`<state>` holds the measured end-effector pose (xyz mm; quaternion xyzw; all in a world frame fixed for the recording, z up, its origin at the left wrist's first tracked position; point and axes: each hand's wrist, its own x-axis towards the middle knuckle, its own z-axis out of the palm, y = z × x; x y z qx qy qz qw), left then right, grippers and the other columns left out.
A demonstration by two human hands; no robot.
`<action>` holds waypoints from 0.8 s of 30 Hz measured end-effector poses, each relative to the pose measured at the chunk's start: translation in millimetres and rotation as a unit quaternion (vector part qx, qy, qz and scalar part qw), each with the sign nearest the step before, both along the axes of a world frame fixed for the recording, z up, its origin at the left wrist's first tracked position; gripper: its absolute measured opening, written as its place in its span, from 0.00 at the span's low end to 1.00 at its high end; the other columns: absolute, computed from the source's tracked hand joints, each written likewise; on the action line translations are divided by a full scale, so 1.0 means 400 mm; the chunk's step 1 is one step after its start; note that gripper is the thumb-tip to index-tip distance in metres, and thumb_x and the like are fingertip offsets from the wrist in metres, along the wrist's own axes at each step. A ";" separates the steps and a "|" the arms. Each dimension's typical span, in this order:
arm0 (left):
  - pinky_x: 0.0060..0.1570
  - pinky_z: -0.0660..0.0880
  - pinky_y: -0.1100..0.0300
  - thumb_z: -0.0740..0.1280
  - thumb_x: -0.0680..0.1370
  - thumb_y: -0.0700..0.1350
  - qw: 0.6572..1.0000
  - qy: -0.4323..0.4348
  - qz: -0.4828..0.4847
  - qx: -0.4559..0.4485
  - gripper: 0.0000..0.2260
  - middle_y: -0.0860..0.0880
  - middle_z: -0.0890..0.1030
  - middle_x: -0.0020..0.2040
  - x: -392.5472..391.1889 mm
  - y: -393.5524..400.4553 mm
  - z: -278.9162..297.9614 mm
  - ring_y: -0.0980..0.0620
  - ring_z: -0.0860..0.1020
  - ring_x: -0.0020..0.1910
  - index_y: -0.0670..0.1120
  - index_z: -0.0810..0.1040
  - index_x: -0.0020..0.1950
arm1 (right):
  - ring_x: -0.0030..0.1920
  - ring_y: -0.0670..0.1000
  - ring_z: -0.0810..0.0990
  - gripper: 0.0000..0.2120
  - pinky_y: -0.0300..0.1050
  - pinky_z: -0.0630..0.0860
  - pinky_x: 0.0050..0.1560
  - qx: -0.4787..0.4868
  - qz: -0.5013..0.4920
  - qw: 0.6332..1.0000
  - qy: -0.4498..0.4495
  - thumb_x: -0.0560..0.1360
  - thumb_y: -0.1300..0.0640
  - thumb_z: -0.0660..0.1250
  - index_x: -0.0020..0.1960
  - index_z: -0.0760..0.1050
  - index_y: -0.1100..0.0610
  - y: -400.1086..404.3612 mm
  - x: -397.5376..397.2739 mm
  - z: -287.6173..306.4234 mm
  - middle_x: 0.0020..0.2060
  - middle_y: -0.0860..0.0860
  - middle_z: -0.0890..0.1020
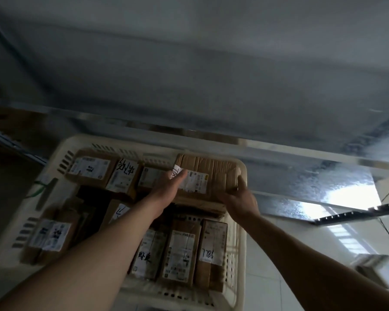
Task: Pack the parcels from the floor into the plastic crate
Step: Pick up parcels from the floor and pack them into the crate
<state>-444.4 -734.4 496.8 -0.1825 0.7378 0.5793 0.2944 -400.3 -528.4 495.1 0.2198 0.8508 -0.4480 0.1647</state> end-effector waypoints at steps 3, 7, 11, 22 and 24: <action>0.47 0.70 0.58 0.59 0.80 0.60 1.000 -0.009 -0.005 0.025 0.15 0.52 0.80 0.58 0.003 0.019 -0.027 0.53 0.77 0.57 0.54 0.76 0.60 | 0.54 0.52 0.78 0.26 0.51 0.79 0.54 0.017 0.038 0.999 -0.003 0.70 0.49 0.71 0.67 0.72 0.46 -0.011 0.007 -0.027 0.59 0.48 0.76; 0.50 0.69 0.57 0.59 0.80 0.60 0.999 -0.021 -0.008 0.022 0.12 0.53 0.80 0.58 0.001 0.023 -0.031 0.53 0.76 0.58 0.57 0.76 0.57 | 0.55 0.51 0.75 0.24 0.50 0.80 0.55 0.052 0.069 0.996 -0.022 0.71 0.49 0.70 0.66 0.73 0.52 -0.022 0.009 -0.059 0.63 0.48 0.68; 0.67 0.67 0.44 0.62 0.67 0.72 0.999 -0.032 -0.019 0.011 0.31 0.51 0.81 0.60 -0.012 0.016 -0.039 0.49 0.76 0.62 0.56 0.76 0.63 | 0.55 0.53 0.75 0.22 0.51 0.81 0.53 0.107 0.085 0.990 -0.024 0.71 0.49 0.70 0.63 0.74 0.52 -0.030 0.001 -0.061 0.62 0.49 0.67; 0.50 0.69 0.54 0.60 0.81 0.58 1.000 -0.016 0.008 -0.010 0.12 0.50 0.80 0.54 -0.014 0.026 -0.010 0.51 0.76 0.54 0.53 0.76 0.56 | 0.51 0.50 0.74 0.21 0.47 0.78 0.50 0.087 0.050 0.995 -0.012 0.72 0.50 0.70 0.64 0.74 0.48 -0.012 -0.007 -0.055 0.59 0.51 0.70; 0.47 0.72 0.54 0.62 0.78 0.61 0.999 -0.002 0.030 -0.028 0.18 0.47 0.80 0.56 -0.010 0.018 -0.001 0.49 0.78 0.53 0.50 0.75 0.59 | 0.51 0.51 0.74 0.25 0.49 0.78 0.50 0.078 0.004 0.997 0.004 0.71 0.50 0.71 0.66 0.69 0.48 -0.006 0.000 -0.049 0.56 0.51 0.70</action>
